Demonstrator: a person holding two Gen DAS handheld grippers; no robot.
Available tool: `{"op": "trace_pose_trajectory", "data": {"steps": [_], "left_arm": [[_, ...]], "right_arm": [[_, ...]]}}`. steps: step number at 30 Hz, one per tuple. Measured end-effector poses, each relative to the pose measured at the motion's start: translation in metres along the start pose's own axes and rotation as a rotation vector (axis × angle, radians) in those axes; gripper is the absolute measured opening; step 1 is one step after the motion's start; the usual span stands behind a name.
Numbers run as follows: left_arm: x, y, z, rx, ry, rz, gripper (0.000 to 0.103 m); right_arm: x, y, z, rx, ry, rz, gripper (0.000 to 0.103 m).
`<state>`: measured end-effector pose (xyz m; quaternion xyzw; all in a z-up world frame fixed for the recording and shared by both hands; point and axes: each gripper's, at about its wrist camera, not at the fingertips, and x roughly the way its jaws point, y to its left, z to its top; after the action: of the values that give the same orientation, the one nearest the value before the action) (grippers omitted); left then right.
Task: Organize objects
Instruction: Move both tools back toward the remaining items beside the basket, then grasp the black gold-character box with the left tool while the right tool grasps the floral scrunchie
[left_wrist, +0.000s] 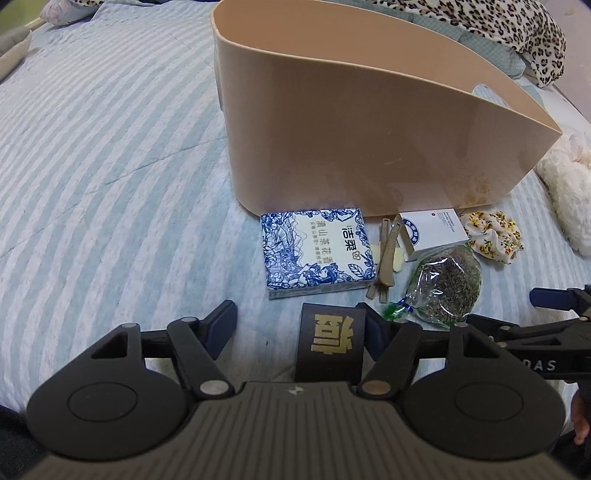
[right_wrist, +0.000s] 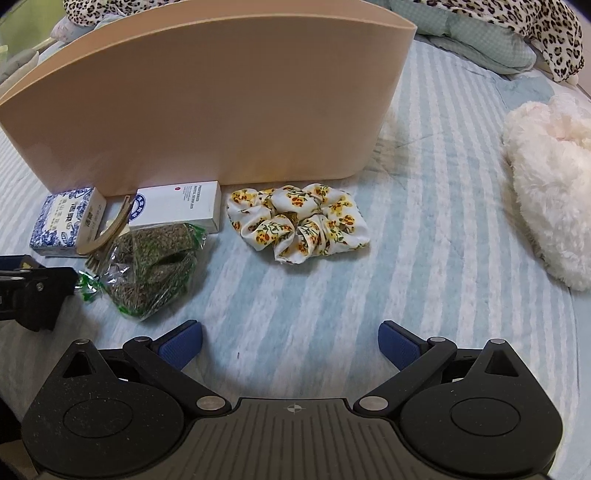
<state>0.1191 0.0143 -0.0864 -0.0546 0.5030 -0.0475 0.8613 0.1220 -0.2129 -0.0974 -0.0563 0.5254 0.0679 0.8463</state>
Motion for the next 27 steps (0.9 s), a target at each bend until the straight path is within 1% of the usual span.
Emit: {"op": "trace_pose_trajectory", "data": {"steps": [1,5,9,10,11,12,14,15,18,22,27], "left_arm": [[0.0,0.0,0.0,0.005,0.004,0.005,0.068],[-0.004,0.001,0.001,0.005,0.022,0.017,0.067],[-0.008,0.001,-0.001,0.024,0.042,0.024,0.066],[-0.009,0.002,-0.003,0.027,0.044,0.025,0.062],[-0.01,0.002,-0.004,0.03,0.043,0.031,0.055],[-0.011,0.004,-0.004,0.03,0.04,0.041,0.051],[-0.011,0.007,-0.003,0.017,0.037,0.055,0.036],[-0.009,0.009,-0.002,0.007,0.038,0.058,0.033],[-0.007,0.013,0.0,-0.011,0.043,0.049,0.034],[-0.008,0.014,0.001,-0.01,0.031,0.052,0.034],[-0.006,0.016,0.004,-0.023,0.017,0.052,0.033]], "right_arm": [[0.002,-0.001,0.001,0.011,0.0,0.004,0.103],[0.007,-0.004,0.005,0.06,0.009,0.018,0.103],[0.01,-0.004,0.009,0.06,0.011,0.024,0.103],[0.01,-0.005,0.011,0.058,0.009,0.025,0.103],[0.009,-0.005,0.012,0.056,-0.005,0.026,0.103],[0.008,-0.005,0.012,0.059,-0.032,0.022,0.103],[0.006,-0.006,0.014,0.064,-0.082,0.004,0.103],[0.008,-0.006,0.015,0.061,-0.094,-0.004,0.103],[0.015,-0.005,0.02,0.051,-0.116,-0.011,0.103],[0.022,-0.005,0.027,0.057,-0.152,-0.017,0.103],[0.025,-0.006,0.029,0.049,-0.154,-0.018,0.103]]}}
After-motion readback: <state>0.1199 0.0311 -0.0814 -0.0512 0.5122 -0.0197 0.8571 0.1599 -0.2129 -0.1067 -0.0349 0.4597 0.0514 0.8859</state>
